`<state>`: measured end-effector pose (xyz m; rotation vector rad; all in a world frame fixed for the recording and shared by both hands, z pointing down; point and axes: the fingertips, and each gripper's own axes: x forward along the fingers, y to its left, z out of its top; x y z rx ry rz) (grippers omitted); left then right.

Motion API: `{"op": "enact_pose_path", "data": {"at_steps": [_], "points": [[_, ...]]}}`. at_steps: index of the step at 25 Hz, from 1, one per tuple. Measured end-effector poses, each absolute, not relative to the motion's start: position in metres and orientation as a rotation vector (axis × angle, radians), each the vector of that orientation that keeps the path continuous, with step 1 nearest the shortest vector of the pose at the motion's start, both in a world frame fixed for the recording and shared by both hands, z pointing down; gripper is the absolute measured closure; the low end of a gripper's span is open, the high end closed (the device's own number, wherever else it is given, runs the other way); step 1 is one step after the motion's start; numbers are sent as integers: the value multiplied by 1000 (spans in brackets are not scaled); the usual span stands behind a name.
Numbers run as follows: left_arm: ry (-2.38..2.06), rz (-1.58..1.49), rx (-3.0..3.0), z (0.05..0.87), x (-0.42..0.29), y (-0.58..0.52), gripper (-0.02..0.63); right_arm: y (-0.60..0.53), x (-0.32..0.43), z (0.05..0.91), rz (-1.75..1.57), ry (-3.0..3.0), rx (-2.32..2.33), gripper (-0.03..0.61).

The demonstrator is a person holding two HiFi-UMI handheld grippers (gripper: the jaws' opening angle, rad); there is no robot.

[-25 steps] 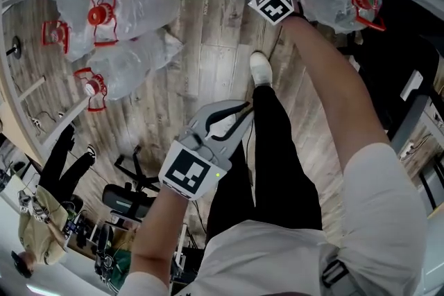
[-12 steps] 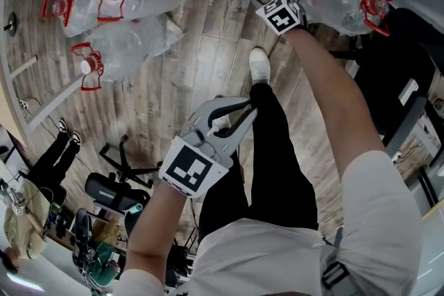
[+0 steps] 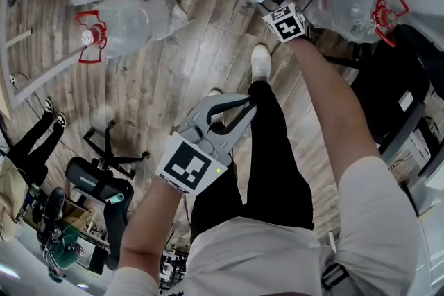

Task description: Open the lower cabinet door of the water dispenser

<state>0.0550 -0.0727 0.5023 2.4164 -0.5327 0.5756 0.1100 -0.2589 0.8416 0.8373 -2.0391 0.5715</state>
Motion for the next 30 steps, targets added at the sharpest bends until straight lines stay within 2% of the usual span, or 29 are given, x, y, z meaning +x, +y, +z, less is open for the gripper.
{"op": "enact_pose_path", "data": {"at_steps": [4, 6, 11, 30], "points": [[-562, 563, 2415, 499, 36, -59, 549, -237, 85, 844, 579, -2035, 805, 431], [-573, 561, 2415, 503, 33, -50, 549, -224, 77, 852, 576, -2038, 788, 474], [-615, 558, 2406, 521, 27, -32, 549, -201, 55, 878, 567, -2055, 730, 479], [-867, 503, 2349, 518, -78, 0, 549, -179, -94, 880, 512, -2108, 579, 531]]}}
